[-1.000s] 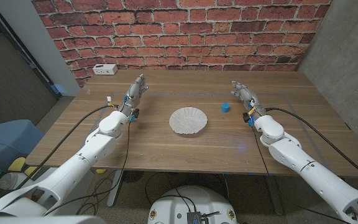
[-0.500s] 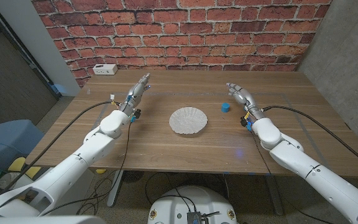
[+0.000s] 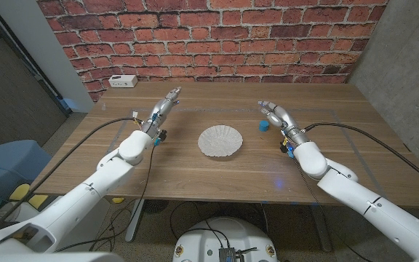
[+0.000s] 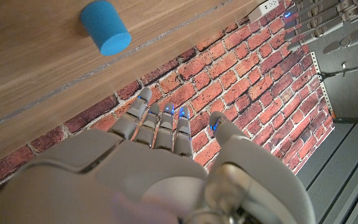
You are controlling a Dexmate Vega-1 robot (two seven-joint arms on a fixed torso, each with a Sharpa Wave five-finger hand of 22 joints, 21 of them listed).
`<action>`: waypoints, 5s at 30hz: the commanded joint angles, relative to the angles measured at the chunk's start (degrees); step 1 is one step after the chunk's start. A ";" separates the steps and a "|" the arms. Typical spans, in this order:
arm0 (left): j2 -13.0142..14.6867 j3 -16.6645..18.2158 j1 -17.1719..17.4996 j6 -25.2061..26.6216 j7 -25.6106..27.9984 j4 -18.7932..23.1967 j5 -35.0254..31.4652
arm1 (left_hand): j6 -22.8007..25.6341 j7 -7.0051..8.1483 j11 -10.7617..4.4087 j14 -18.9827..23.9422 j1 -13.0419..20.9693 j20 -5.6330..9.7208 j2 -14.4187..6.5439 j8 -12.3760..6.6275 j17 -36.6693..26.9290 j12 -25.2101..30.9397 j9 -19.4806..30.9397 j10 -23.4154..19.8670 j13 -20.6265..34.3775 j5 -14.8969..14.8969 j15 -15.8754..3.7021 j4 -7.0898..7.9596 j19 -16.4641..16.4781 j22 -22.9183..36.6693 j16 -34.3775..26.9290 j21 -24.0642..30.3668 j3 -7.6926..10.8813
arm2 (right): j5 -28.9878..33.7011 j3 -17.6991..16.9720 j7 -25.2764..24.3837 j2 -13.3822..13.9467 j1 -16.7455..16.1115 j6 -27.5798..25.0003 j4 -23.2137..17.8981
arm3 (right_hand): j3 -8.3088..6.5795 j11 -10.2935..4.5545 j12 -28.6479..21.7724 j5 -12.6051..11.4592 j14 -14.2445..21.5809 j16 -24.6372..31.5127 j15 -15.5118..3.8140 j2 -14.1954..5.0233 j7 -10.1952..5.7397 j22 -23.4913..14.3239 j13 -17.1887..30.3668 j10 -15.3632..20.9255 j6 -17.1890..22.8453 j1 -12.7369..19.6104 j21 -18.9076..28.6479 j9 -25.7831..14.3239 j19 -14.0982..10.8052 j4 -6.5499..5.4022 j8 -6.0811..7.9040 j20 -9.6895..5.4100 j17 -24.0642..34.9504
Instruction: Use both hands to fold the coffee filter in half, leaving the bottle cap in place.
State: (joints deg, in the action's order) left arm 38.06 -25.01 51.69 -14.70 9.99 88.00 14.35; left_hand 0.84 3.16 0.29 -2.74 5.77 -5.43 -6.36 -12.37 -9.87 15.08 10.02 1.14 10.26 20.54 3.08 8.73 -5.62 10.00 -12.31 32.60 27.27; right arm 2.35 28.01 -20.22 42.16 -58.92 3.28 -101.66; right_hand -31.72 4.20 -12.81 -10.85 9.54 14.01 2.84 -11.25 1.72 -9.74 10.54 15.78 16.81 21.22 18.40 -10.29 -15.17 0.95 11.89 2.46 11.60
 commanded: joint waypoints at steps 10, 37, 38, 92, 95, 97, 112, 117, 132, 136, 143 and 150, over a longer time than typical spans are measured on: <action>1.34 -0.60 2.94 2.24 2.00 4.51 -4.57 | 1.83 -0.07 0.42 3.07 1.72 -0.87 -3.34 0.36 -0.12 0.14 0.09 -2.09 0.32 -0.77 -0.85 -0.33 1.89 0.34 -0.39 -0.23 1.75 | 11.29 2.32 0.72 3.93 -2.64 -5.09 -6.41 | -1.23 -0.45 -0.25 0.20 0.86 0.68 -0.92 -0.27 -0.39 -0.25 0.21 1.69 2.72 1.52 -0.40 -0.24 -0.92 -0.03 0.74 -0.48 0.36; 2.52 -1.32 3.61 6.60 0.46 7.64 -4.47 | 1.45 0.16 0.42 3.30 2.65 -1.51 -3.18 1.49 -0.18 -1.22 0.16 -2.00 0.38 -1.98 -1.00 -0.19 2.88 0.41 0.89 -0.77 3.10 | 24.21 6.68 3.60 5.48 -3.85 -6.88 -9.70 | -5.56 -1.76 -0.85 0.65 5.53 2.46 -4.37 -0.54 -1.36 -0.34 0.25 8.95 13.13 5.99 -0.99 -0.30 -3.97 -1.20 1.61 -1.14 0.96; 2.62 -1.34 3.61 6.80 0.30 7.74 -4.40 | 1.43 0.15 0.41 3.26 2.65 -1.51 -3.18 1.50 -0.18 -1.22 0.16 -2.01 0.38 -1.98 -0.98 -0.19 2.87 0.41 0.91 -0.78 3.10 | 24.60 6.84 3.73 5.44 -3.80 -7.00 -9.77 | -5.58 -1.73 -0.81 0.66 5.49 2.45 -4.28 -0.54 -1.32 -0.34 0.25 8.91 13.10 6.02 -1.00 -0.30 -3.99 -1.21 1.56 -1.11 0.97; 1.64 -4.21 5.39 6.69 -3.43 5.37 -0.48 | 1.73 0.32 0.68 5.08 2.71 -0.71 -0.98 1.61 -0.13 -1.85 0.13 -3.37 0.44 -3.46 -1.26 -0.62 4.01 0.41 1.04 -1.42 2.99 | 28.89 12.49 13.17 4.03 -0.67 -10.56 -6.32 | -5.14 0.01 -2.16 1.00 15.47 6.66 -4.17 0.26 0.04 -0.57 0.31 19.63 23.32 8.18 0.05 -0.39 -10.59 -1.85 1.53 1.26 1.93; 0.74 -5.34 4.80 5.07 -4.46 4.27 -0.78 | 1.93 0.14 0.84 5.28 3.06 0.07 -0.35 1.59 -0.03 -1.90 0.10 -3.68 0.44 -3.76 -1.51 -1.26 4.38 0.37 1.15 -1.51 2.89 | 28.84 12.68 13.78 4.17 -0.42 -10.99 -6.42 | -5.12 0.09 -2.11 0.99 15.50 6.63 -4.08 0.28 0.00 -0.57 0.31 19.70 23.36 8.19 0.03 -0.38 -10.62 -1.83 1.44 1.27 1.91; 0.24 -6.27 4.23 3.59 -5.61 3.31 -1.19 | 2.65 -0.04 0.25 5.95 3.74 0.54 -0.75 1.39 0.05 -1.71 0.09 -4.69 0.42 -3.96 -2.01 -1.88 4.88 0.34 1.10 -1.56 3.33 | 28.84 12.84 14.10 4.13 -0.22 -11.33 -6.36 | -5.08 0.03 -2.05 0.98 15.40 6.57 -4.16 0.33 -0.05 -0.57 0.31 19.66 23.35 8.20 0.01 -0.38 -10.63 -1.80 1.36 1.27 1.90; -4.55 -9.31 2.48 -3.83 -10.93 -3.99 1.06 | 13.07 -1.08 -2.04 15.42 6.72 4.45 -2.24 1.49 0.05 -1.73 0.17 -15.10 0.24 -6.94 -4.66 -2.38 13.49 0.16 1.16 -1.21 7.65 | 27.48 13.59 14.94 3.72 1.55 -10.61 -4.48 | -4.88 -0.08 -1.58 0.94 15.24 6.37 -4.33 0.32 0.02 -0.57 0.30 19.41 23.45 8.21 -0.19 -0.37 -10.63 -1.71 0.85 1.33 1.89; -6.24 -9.61 2.88 -6.47 -11.24 -4.94 1.99 | 10.07 -0.68 -1.78 14.84 6.25 4.82 -1.46 2.50 0.02 -2.58 0.13 -14.24 0.26 -7.29 -4.61 -2.19 13.53 0.08 1.62 -1.79 7.27 | 27.40 13.95 15.37 3.46 2.45 -10.36 -3.73 | -4.85 0.19 -1.55 0.93 15.19 6.32 -4.28 0.32 0.07 -0.57 0.31 19.54 23.46 8.26 -0.24 -0.37 -10.61 -1.65 0.74 1.34 1.88; -3.14 -10.82 2.24 -3.59 -8.61 1.98 -8.40 | 6.55 0.48 -2.98 9.34 4.90 5.86 -0.68 1.74 -0.02 -3.52 -0.05 -11.51 0.19 -7.65 -5.74 -1.58 6.80 0.09 2.18 -6.81 6.32 | 26.88 14.39 15.87 3.18 3.94 -10.07 -2.49 | -4.75 0.17 -1.29 0.91 15.11 6.18 -4.21 0.25 0.31 -0.57 0.31 19.57 23.68 8.36 -0.39 -0.37 -10.63 -1.55 0.45 1.32 1.87; -1.81 -11.54 1.27 -0.40 -9.14 3.76 -11.05 | 7.19 0.11 -2.68 10.33 4.10 6.06 -0.36 1.64 -0.01 -3.04 -0.05 -13.03 0.19 -7.61 -5.39 -1.03 6.46 0.11 1.72 -7.31 5.74 | 26.69 14.21 15.59 3.20 4.07 -10.13 -2.30 | -4.74 0.25 -1.23 0.91 15.09 6.13 -4.26 0.20 0.33 -0.57 0.31 19.65 23.72 8.37 -0.44 -0.37 -10.64 -1.56 0.36 1.29 1.87; -0.15 -12.64 0.01 4.43 -10.80 6.21 -13.32 | 7.52 -0.03 -2.51 11.90 2.88 5.52 0.26 1.71 0.00 -2.73 -0.04 -14.48 0.20 -7.47 -5.18 -0.32 7.28 0.13 1.29 -7.47 4.79 | 26.05 13.86 15.39 3.41 4.05 -10.30 -2.17 | -4.71 0.24 -1.16 0.91 15.11 6.08 -4.21 0.21 0.32 -0.58 0.31 19.77 23.80 8.40 -0.50 -0.38 -10.66 -1.53 0.24 1.30 1.85; 0.90 -14.01 -1.28 9.53 -12.28 8.41 -15.42 | 6.99 0.14 -2.06 13.56 1.59 4.81 0.90 2.01 0.03 -2.49 -0.03 -15.99 0.20 -7.12 -4.74 0.21 8.91 0.13 1.04 -7.41 3.73 | 25.72 13.17 14.37 3.84 3.74 -10.31 -2.66 | -4.65 0.09 -1.04 0.91 15.10 6.04 -4.21 0.16 0.27 -0.58 0.32 19.79 23.85 8.41 -0.56 -0.38 -10.69 -1.55 0.11 1.27 1.88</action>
State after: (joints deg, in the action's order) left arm 36.99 -37.28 52.18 -14.62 0.02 92.91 4.05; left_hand 7.68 3.25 -1.96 10.05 7.89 -0.62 -5.64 -10.20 -9.74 12.18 9.86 -14.01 10.40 13.06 -1.73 8.91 2.67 10.02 -11.00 25.11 31.36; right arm 28.74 42.09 -4.82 45.45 -55.09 -6.90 -104.11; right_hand -36.56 4.40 -13.97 -9.96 24.46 20.17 -1.23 -11.40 2.05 -10.02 10.65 35.00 40.23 29.20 17.43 -10.53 -25.08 -0.59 11.97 3.60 13.30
